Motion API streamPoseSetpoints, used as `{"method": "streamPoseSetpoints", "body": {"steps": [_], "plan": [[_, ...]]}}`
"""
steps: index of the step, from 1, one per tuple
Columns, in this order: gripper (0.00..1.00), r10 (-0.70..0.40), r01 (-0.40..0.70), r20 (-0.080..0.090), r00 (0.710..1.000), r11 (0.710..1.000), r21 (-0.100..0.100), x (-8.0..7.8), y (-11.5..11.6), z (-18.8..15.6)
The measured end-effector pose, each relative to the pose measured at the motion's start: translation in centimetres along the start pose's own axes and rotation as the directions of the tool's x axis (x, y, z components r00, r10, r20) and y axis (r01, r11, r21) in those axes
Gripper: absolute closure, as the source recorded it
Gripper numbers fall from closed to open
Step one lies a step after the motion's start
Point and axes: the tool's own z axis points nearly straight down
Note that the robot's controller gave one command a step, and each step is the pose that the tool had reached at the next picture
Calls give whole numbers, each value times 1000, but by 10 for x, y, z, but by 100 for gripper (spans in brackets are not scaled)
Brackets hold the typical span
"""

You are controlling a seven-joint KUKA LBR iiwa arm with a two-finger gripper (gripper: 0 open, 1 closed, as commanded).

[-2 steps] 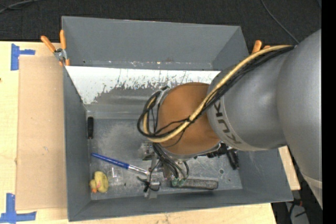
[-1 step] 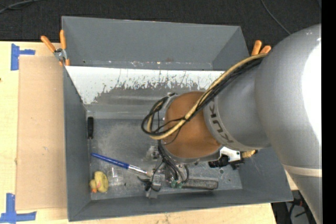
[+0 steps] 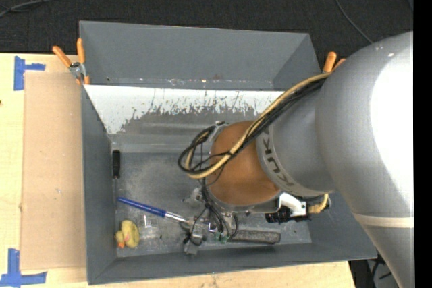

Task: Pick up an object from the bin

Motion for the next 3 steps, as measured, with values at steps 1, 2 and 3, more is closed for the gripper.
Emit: {"method": "streamPoseSetpoints", "body": {"steps": [1,2,3], "plan": [[0,-74,74,-1,997,997,2,-1,-6,0],[0,-13,13,-2,1000,1000,1,1,-1,0],[100,-55,55,-2,998,998,1,-1,-5,0]]}}
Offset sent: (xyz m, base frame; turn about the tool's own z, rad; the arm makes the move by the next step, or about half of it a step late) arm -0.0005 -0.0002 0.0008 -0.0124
